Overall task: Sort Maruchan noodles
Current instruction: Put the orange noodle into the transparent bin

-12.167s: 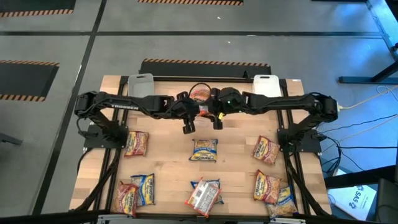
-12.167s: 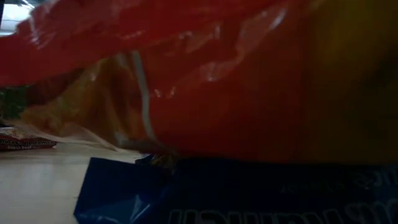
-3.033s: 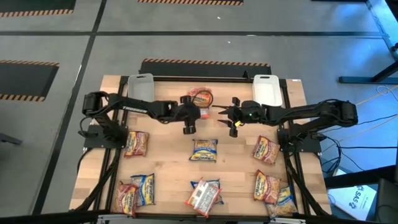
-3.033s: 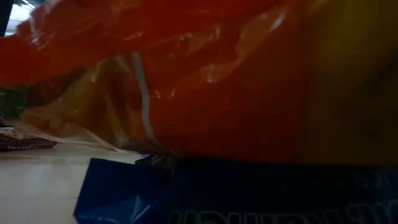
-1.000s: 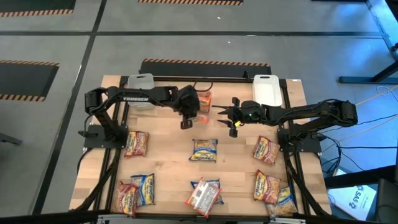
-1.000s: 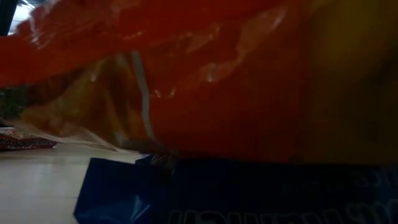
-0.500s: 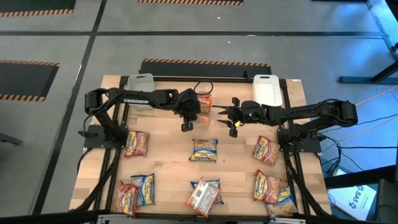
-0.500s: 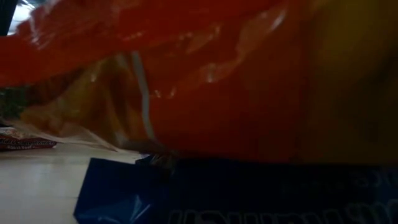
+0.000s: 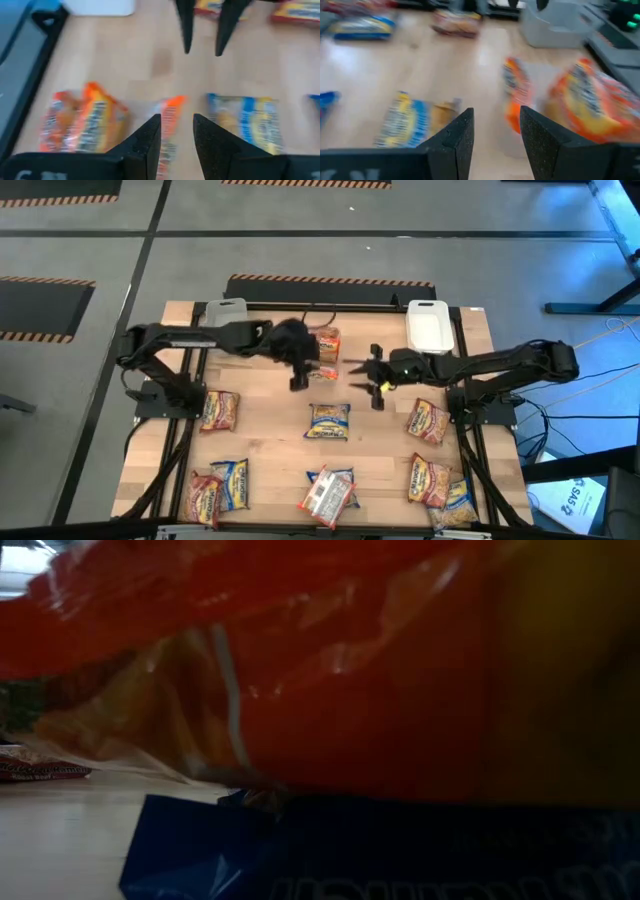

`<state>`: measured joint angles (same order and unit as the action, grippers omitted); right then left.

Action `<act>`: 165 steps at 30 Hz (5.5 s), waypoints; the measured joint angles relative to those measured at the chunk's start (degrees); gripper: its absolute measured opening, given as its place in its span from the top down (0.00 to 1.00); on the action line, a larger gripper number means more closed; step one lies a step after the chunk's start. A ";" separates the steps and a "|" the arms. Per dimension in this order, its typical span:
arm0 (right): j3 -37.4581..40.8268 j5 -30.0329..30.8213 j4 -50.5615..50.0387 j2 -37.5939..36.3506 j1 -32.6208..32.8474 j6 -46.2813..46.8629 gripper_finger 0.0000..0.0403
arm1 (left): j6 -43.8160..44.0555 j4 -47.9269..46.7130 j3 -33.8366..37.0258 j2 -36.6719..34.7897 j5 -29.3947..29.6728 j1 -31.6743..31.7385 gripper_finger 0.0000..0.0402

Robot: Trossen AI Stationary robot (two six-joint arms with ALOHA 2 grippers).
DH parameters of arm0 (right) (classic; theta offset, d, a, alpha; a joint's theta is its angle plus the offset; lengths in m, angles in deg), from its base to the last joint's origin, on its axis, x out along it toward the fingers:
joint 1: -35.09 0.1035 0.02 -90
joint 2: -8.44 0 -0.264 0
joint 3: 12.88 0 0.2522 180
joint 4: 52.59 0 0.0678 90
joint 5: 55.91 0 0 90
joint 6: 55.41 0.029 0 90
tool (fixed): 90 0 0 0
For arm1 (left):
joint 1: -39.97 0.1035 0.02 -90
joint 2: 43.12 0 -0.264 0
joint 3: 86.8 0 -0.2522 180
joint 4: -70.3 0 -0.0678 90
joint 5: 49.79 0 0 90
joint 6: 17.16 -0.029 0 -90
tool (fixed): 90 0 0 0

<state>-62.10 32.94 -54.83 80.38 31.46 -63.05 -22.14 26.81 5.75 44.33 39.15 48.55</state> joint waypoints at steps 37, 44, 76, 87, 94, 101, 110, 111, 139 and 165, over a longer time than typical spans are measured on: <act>-15.83 5.26 8.26 23.85 37.94 23.39 0.62 | 37.63 52.90 22.21 17.12 26.37 -45.66 0.82; -23.79 7.13 6.79 30.88 40.88 17.49 0.49 | 37.77 58.92 19.15 25.46 25.27 -45.77 0.82; -32.98 21.19 -10.62 38.23 43.36 -5.85 0.71 | 40.41 57.75 18.67 28.52 27.45 -45.21 0.82; -32.93 21.13 -10.79 36.37 43.36 -4.73 0.87 | 38.93 50.64 18.67 21.90 26.77 -45.76 0.82; -32.93 23.54 -13.68 29.35 43.02 -4.16 0.86 | 41.93 33.73 18.67 12.65 34.21 -46.98 0.82; -32.93 24.52 -23.39 21.23 38.31 -0.33 0.87 | 40.22 31.42 18.65 9.43 40.85 -48.29 0.82; -32.89 19.90 -30.46 15.04 23.01 -1.83 0.86 | 32.42 23.55 18.65 9.23 44.21 -46.92 0.82; -32.89 18.94 -30.82 14.52 20.86 -2.72 0.86 | 32.47 21.61 18.66 9.18 45.08 -46.62 0.82; -29.77 -12.31 -20.70 20.59 -16.16 4.86 0.86 | 29.54 15.40 28.98 -8.64 40.04 -33.38 0.83; -17.61 -11.51 -0.36 25.34 -16.23 8.86 0.86 | 31.80 20.04 31.78 -9.11 38.96 -33.91 0.83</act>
<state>-79.72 21.43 -55.19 105.72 15.23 -54.20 9.66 46.85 37.53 35.22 78.11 14.65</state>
